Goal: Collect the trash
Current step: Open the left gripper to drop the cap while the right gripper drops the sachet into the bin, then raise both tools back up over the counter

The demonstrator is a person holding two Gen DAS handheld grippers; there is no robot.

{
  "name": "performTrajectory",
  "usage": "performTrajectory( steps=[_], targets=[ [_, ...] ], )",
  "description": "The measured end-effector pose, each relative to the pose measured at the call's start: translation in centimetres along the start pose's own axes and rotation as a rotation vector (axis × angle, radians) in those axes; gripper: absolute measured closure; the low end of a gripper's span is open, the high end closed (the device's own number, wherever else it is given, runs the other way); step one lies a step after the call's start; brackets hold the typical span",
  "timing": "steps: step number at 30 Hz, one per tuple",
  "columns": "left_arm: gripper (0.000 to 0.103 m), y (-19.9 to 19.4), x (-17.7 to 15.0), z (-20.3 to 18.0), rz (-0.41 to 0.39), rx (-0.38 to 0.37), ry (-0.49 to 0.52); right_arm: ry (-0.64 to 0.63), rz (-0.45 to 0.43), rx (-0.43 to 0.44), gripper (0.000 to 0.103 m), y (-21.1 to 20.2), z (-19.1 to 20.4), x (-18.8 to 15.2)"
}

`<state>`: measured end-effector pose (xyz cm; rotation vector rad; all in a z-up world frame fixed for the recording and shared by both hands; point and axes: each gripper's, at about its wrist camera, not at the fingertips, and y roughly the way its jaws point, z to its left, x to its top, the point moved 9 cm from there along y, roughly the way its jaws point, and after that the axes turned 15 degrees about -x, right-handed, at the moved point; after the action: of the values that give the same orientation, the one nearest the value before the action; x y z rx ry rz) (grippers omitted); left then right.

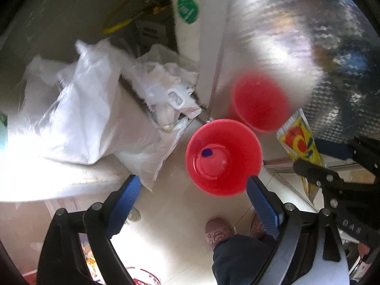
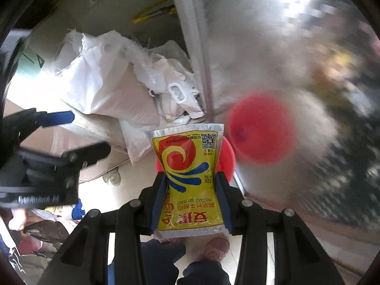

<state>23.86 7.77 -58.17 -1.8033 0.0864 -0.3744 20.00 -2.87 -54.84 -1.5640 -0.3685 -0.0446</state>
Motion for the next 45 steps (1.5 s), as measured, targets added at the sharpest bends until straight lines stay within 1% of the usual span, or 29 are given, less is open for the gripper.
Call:
performTrajectory(
  steps=[2, 6, 8, 10, 11, 12, 14, 15, 17, 20, 22, 26, 30, 34, 36, 39, 43, 44, 45],
  targets=[
    [0.013, 0.1, -0.5, 0.9, 0.003, 0.009, -0.02, -0.025, 0.004, 0.004, 0.063, 0.6, 0.7, 0.3],
    [0.012, -0.4, -1.1, 2.3, -0.006, 0.05, -0.049, -0.077, 0.0, -0.017, 0.059, 1.8, 1.6, 0.8],
    [0.01, -0.7, -1.4, 2.8, -0.017, 0.051, -0.069, -0.104, 0.0, -0.012, 0.058, 2.4, 2.1, 0.8],
    [0.009, -0.9, -1.6, 3.4, -0.027, 0.048, -0.093, -0.134, -0.002, -0.02, 0.053, 2.4, 2.4, 0.7],
    [0.009, -1.1, -1.8, 3.6, -0.031, 0.05, -0.103, -0.145, -0.006, -0.033, 0.045, 2.3, 2.5, 0.7],
    [0.009, -1.3, -2.0, 3.8, -0.036, 0.051, -0.113, -0.149, -0.012, -0.047, 0.033, 2.3, 2.4, 0.8],
    [0.009, -1.6, -2.3, 4.0, -0.039, 0.051, -0.129, -0.148, -0.015, -0.037, 0.023, 2.0, 2.4, 0.7],
    [0.009, -1.9, -2.5, 4.0, -0.041, 0.052, -0.135, -0.145, -0.017, -0.039, 0.02, 1.8, 2.3, 0.7],
    [0.009, -2.8, -2.8, 3.9, -0.046, 0.057, -0.142, -0.138, -0.02, -0.045, 0.02, 1.3, 2.2, 0.8],
    [0.009, -5.4, -3.3, 3.3, -0.071, 0.062, -0.152, -0.128, -0.019, -0.042, 0.02, -0.2, 2.2, 0.9],
    [0.009, -7.5, -3.3, 2.7, -0.084, 0.063, -0.155, -0.132, -0.033, -0.049, 0.02, -2.0, 2.2, 1.1],
    [0.009, -12.5, -2.9, 1.2, -0.114, 0.067, -0.157, -0.135, -0.068, -0.024, 0.02, -7.0, 2.6, 1.6],
    [0.009, -18.3, -1.7, -0.4, -0.158, 0.069, -0.147, -0.124, -0.123, -0.003, 0.02, -13.2, 2.8, 2.8],
    [0.009, -24.2, 0.0, -1.8, -0.203, 0.07, -0.123, -0.07, -0.158, 0.003, 0.02, -19.1, 1.9, 4.5],
    [0.008, -27.0, 1.3, -2.6, -0.233, 0.064, -0.103, -0.042, -0.174, -0.013, 0.02, -21.8, 1.0, 5.4],
    [0.001, -30.8, 3.4, -3.8, -0.277, 0.049, -0.061, 0.007, -0.199, -0.044, 0.02, -25.7, -0.5, 6.5],
    [0.001, -34.9, 6.1, -5.2, -0.333, 0.025, -0.005, 0.059, -0.241, -0.084, 0.018, -30.2, -2.4, 7.8],
    [0.001, -35.7, 6.8, -5.5, -0.345, 0.021, 0.008, 0.068, -0.256, -0.096, 0.016, -31.1, -2.8, 8.2],
    [0.001, -36.4, 7.4, -5.7, -0.355, 0.01, 0.021, 0.075, -0.269, -0.11, 0.01, -31.7, -3.2, 8.6]
  ],
)
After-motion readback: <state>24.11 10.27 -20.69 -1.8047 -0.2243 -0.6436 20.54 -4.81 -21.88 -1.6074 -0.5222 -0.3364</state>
